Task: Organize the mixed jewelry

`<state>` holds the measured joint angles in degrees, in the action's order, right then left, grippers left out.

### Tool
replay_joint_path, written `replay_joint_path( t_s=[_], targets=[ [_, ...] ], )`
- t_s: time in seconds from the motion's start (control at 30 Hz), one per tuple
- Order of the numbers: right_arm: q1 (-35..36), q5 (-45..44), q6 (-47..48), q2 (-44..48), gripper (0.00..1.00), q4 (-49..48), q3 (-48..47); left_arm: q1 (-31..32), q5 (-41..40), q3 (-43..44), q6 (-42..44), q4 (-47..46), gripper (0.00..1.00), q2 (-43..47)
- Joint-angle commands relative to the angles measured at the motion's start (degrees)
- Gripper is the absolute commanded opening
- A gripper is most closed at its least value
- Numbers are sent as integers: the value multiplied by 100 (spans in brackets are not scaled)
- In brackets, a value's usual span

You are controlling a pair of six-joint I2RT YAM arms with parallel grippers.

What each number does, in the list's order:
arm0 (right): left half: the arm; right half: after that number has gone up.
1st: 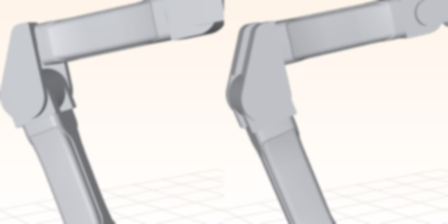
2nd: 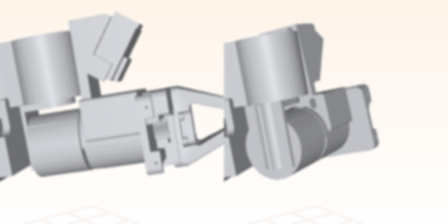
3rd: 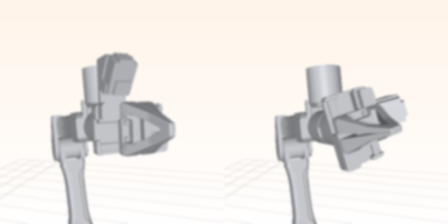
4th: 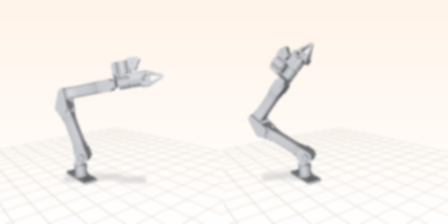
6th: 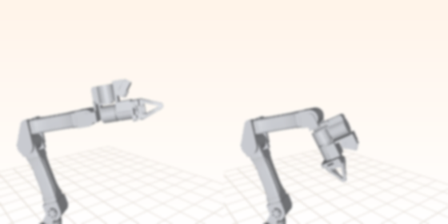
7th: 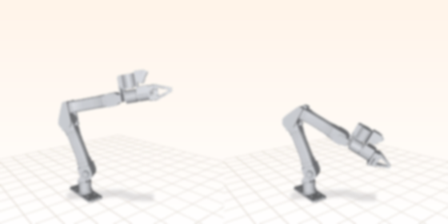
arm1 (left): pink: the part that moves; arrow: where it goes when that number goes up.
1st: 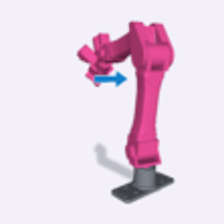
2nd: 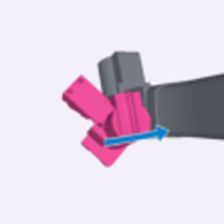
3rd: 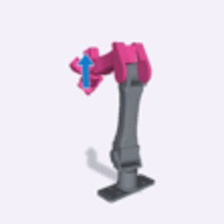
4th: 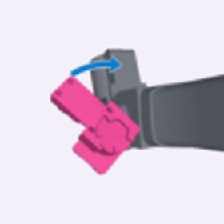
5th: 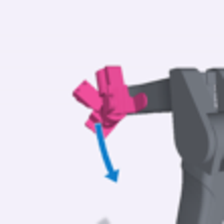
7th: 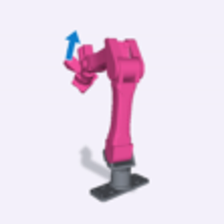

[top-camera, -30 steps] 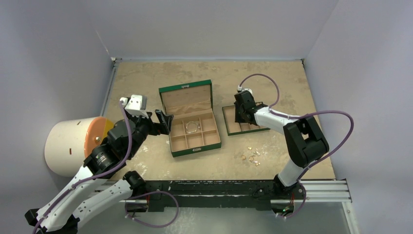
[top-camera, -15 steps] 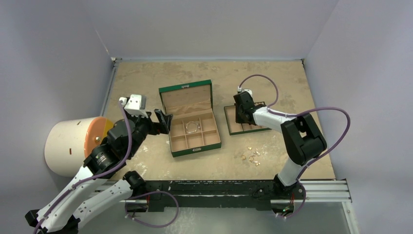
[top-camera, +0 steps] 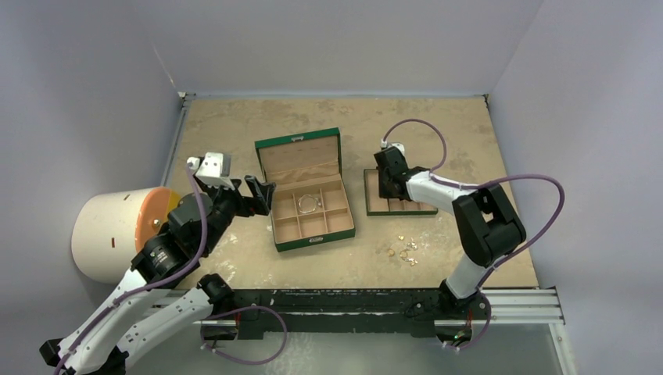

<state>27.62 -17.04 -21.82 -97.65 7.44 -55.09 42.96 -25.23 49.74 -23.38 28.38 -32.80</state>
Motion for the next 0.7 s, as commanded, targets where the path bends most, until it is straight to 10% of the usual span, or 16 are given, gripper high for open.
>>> replay_joint_path(
  t_s=[0.0, 0.67],
  targets=[
    [113, -234, -40, 616, 0, 296, -156, -35, 28, -12, 0, -161, 94, 88],
    [1734, -1038, -716, 2146, 0, 2178, -740, -81, -150, 26, -60, -80, 94, 234]
  ],
)
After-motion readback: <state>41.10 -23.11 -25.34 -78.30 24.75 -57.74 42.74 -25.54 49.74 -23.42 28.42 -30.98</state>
